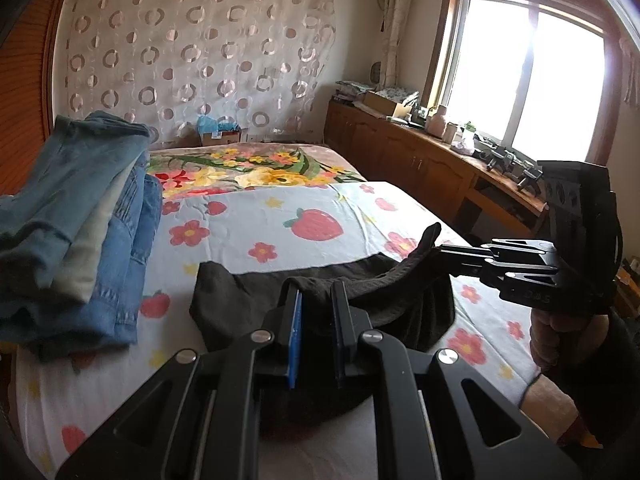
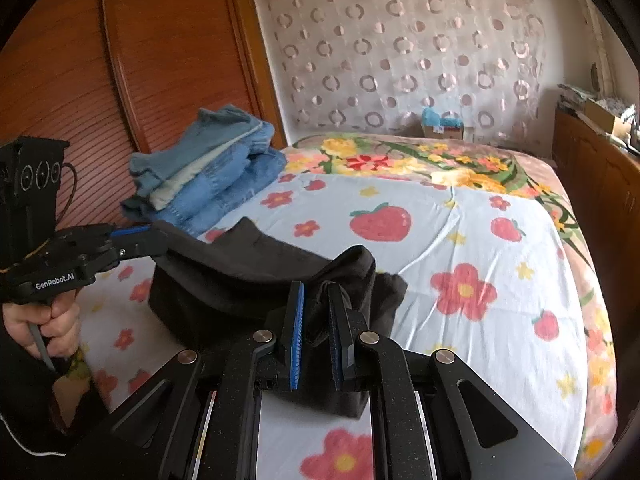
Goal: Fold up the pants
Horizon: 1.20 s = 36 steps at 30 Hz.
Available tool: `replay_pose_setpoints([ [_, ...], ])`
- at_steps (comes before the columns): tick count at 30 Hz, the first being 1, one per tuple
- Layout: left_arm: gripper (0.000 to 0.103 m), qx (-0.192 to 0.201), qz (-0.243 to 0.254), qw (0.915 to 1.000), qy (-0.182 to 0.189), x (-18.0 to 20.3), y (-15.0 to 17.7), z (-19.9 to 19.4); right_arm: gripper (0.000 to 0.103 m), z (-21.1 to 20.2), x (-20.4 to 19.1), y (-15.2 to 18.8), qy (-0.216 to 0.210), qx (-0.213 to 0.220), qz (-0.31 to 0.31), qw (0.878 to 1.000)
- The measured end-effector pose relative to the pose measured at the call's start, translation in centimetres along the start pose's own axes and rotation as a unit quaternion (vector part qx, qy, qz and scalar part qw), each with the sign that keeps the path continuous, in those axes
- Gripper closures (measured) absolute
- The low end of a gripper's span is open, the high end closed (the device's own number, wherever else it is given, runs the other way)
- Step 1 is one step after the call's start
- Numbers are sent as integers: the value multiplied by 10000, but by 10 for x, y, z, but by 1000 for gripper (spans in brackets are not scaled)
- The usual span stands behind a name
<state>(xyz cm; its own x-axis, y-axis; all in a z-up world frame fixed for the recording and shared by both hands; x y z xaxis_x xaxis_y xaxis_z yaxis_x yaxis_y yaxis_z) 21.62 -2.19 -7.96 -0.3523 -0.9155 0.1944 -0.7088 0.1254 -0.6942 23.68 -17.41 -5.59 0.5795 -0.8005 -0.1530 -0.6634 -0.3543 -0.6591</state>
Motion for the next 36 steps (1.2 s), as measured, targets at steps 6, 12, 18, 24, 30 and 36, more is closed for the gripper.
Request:
replay_pose_setpoints([
  [6, 93, -88, -80, 9999, -52, -19, -10, 20, 94, 22, 10, -10, 10, -143, 16, 9999],
  [12, 93, -293, -149, 9993, -163, -30, -7, 40, 94, 43, 15, -8, -5, -339, 75, 9994],
  [18, 87, -472, -218, 9983, -249, -36, -4, 53, 94, 53, 18, -6, 14, -464, 110, 9989],
  [24, 67, -458, -160, 9982, -364, -37, -3, 47, 80, 50, 21, -8, 96, -416, 167, 9990],
  [30, 64, -509, -74, 9979, -391, -34, 7, 40, 58, 41, 29, -1, 310, -452, 225, 9982],
  [36, 64, -692, -148, 9968, -369, -34, 35, 35, 55, 40, 32, 23, 469, -755, 226, 9958],
])
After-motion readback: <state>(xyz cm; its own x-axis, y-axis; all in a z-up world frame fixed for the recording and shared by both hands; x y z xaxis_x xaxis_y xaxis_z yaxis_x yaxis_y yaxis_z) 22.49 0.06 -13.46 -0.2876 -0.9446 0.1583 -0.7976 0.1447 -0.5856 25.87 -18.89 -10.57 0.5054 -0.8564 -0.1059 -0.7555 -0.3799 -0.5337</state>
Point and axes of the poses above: each gripper's, at about its wrist camera, not at the fingertips, and z roughly the way its jaws point, x to its right, y to its underside, the point moved 9 cm from there along z, roughly the way its jaws point, and after that the axes turned 10 degrees about -x, right-handed, at the moved point
